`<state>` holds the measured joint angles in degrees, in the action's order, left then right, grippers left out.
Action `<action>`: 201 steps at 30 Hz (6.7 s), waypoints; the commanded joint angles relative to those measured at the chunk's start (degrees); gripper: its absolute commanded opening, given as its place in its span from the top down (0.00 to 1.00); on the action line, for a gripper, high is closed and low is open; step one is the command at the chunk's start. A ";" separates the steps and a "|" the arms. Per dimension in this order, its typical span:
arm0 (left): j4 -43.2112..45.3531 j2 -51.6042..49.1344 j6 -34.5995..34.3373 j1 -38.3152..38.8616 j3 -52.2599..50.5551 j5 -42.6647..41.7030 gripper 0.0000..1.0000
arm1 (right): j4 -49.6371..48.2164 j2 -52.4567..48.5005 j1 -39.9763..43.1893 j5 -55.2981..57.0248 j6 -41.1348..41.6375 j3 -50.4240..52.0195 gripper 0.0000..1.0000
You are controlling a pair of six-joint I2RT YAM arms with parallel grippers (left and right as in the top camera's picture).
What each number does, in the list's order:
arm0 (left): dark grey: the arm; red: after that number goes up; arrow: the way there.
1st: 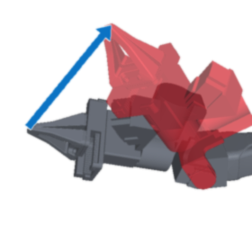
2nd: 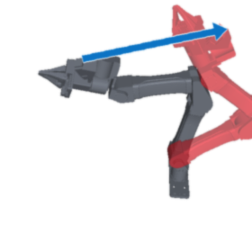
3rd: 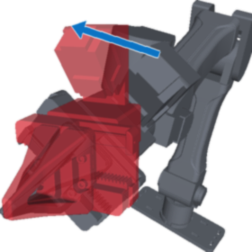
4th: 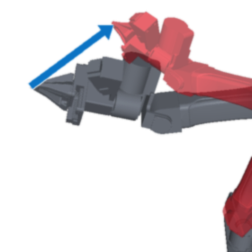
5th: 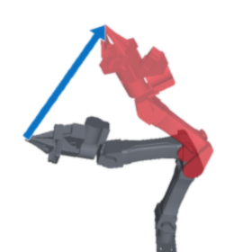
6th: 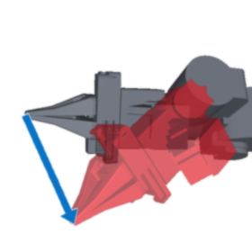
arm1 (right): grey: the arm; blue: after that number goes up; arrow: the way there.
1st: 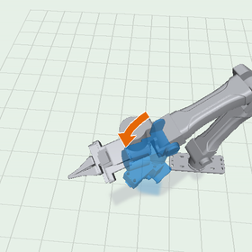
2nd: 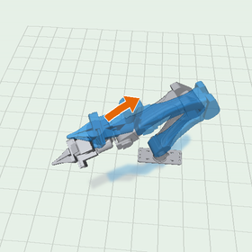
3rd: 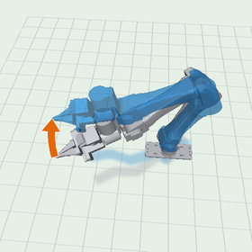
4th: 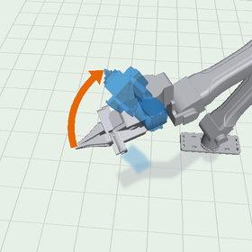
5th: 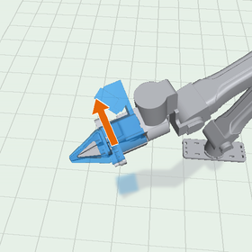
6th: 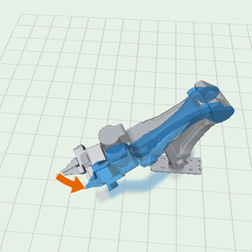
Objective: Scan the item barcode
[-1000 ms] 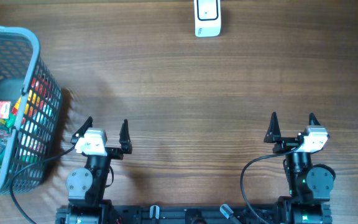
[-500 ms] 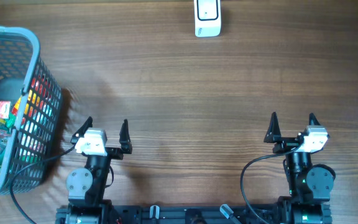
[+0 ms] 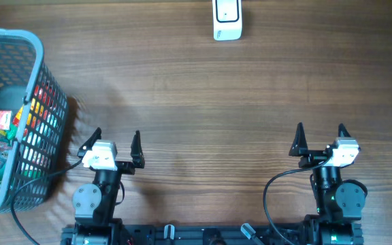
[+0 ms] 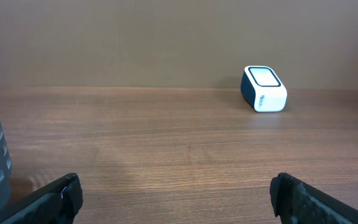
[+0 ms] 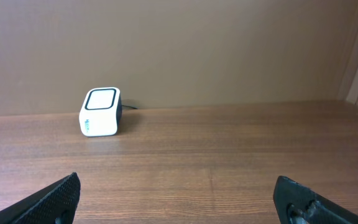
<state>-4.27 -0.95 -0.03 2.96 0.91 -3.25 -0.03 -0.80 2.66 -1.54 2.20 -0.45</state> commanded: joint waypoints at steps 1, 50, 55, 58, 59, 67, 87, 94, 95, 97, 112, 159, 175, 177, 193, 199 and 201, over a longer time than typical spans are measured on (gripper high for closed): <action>0.04 -0.31 1.11 0.24 -0.59 0.13 0.00 | -0.09 -0.22 -0.35 -1.14 -0.68 0.15 0.00; 0.20 -0.31 1.11 0.24 -0.59 0.13 0.00 | -0.11 -0.22 -0.35 -1.14 -0.68 0.15 0.00; 1.18 -0.31 1.09 0.24 -0.57 -1.95 0.00 | -0.11 -0.22 -0.35 -1.14 -0.68 0.15 0.00; 1.25 -0.31 1.07 0.24 0.33 -7.37 0.00 | -0.11 -0.22 -0.35 -1.14 -0.70 0.15 0.00; 1.14 -0.31 1.03 0.24 0.81 -7.89 0.00 | -0.11 -0.22 -0.35 -1.14 -0.68 0.15 0.00; -1.42 -0.57 0.90 0.24 8.79 -7.82 0.00 | -0.11 -0.22 -0.35 -1.14 -0.68 0.15 0.00; -40.70 -34.64 -7.37 0.24 65.35 6.56 0.00 | -0.11 -0.22 -0.35 -1.14 -0.68 0.15 0.00; -45.18 -36.20 -8.33 0.24 67.76 -1.25 0.00 | -0.09 -0.22 -0.35 -1.14 -0.70 0.15 0.00; -44.61 -36.30 -10.84 0.24 68.24 1.18 0.00 | -0.11 -0.22 -0.35 -1.14 -0.68 0.15 0.00; -44.39 -36.65 -12.92 0.24 69.92 6.32 0.00 | -0.11 -0.22 -0.35 -1.14 -0.68 0.15 0.00; -46.03 -51.89 -34.64 -13.40 91.10 36.33 0.00 | -0.11 -0.22 -0.35 -1.14 -0.68 0.15 0.00; -81.24 -111.69 -108.26 -51.54 92.39 4.11 0.00 | -0.11 -0.22 -0.35 -1.14 -0.68 0.15 0.00; -63.80 -111.78 -108.41 -47.84 73.72 10.19 0.08 | -0.11 -0.22 -0.35 -1.14 -0.70 0.15 0.00; -63.80 -111.67 -108.21 -48.46 73.79 12.17 0.17 | -0.11 -0.22 -0.35 -1.14 -0.68 0.15 0.00; -65.09 -103.91 -74.99 -53.88 80.87 12.11 0.45 | -0.11 -0.22 -0.35 -1.14 -0.70 0.15 0.00; -65.55 -94.01 -73.42 -53.88 83.19 12.13 0.48 | -0.11 -0.22 -0.35 -1.14 -0.68 0.15 0.00; -65.07 -90.12 -72.06 -53.88 84.43 12.04 0.47 | -0.11 -0.22 -0.35 -1.14 -0.68 0.15 0.00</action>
<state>-69.63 -96.36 -74.98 -50.43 82.85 7.66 -0.03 -1.02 2.66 -1.72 2.02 -0.45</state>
